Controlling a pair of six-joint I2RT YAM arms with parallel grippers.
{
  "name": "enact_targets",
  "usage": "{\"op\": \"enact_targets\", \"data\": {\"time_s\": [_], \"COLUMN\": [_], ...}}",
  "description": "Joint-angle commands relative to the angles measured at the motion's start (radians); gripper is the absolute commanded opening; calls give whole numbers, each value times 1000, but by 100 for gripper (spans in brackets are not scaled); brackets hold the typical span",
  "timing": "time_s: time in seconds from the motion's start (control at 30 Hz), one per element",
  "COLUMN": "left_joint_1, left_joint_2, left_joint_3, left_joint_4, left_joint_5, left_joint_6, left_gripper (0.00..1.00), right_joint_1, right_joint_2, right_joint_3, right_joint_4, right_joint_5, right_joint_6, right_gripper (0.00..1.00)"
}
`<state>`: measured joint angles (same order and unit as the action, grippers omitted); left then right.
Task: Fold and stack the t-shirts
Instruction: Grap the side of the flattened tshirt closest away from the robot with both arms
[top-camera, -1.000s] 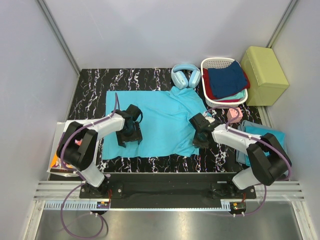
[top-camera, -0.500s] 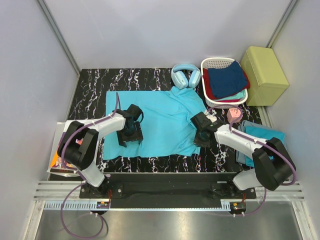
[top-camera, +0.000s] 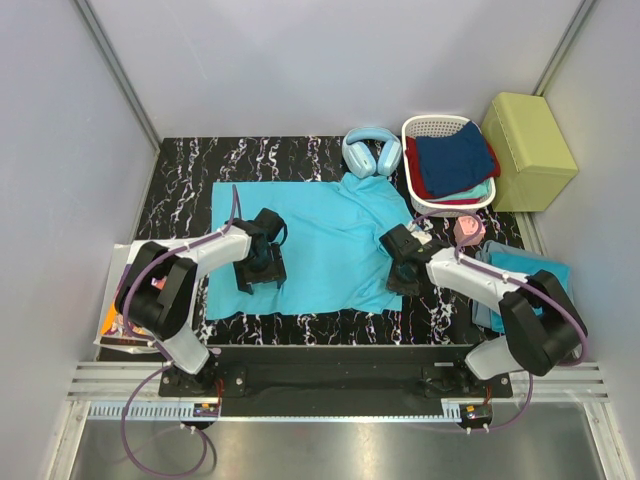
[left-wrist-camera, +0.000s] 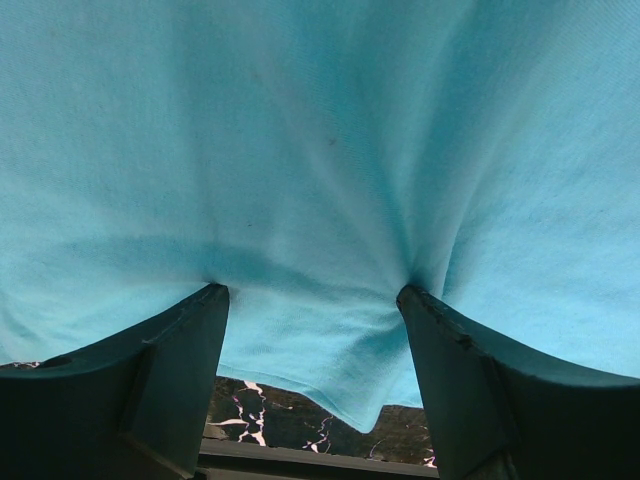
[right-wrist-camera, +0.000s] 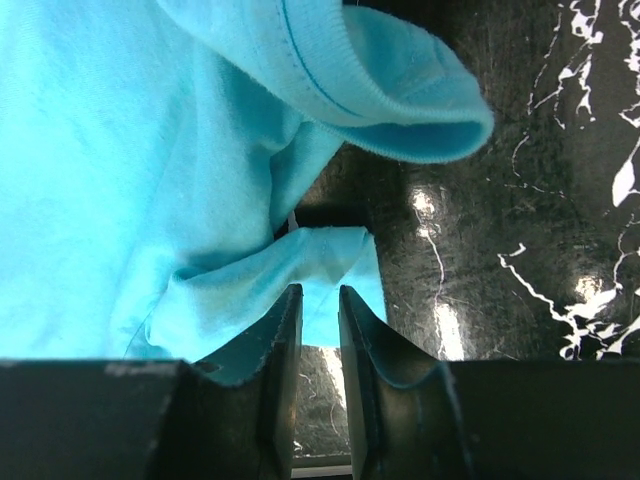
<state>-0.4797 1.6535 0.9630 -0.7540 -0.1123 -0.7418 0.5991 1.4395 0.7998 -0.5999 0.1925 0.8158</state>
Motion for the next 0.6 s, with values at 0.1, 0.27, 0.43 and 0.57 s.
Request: {"op": "enact_targets", "data": {"time_s": [0.1,0.27,0.43,0.57], "left_joint_1": [-11,-11,-13,-13], "left_joint_2": [25,26,26,31], "left_joint_3": [13,10,10,8], "left_joint_4": [18,18,19,19], "left_joint_5": [14,14,14,16], "left_joint_6": [-13,-14,-14,-14], "left_gripper": [74,74,74,74], "right_joint_1": [-7,-5,-4,-5], "right_joint_2": [39,53,59,59], "right_joint_3": [-5,-2,-8,-22], "right_joint_4": [55,63,64,66], "right_joint_5": [16,15,5,5], "right_joint_6": [3,2,6,6], "right_gripper": [28,28,28,28]}}
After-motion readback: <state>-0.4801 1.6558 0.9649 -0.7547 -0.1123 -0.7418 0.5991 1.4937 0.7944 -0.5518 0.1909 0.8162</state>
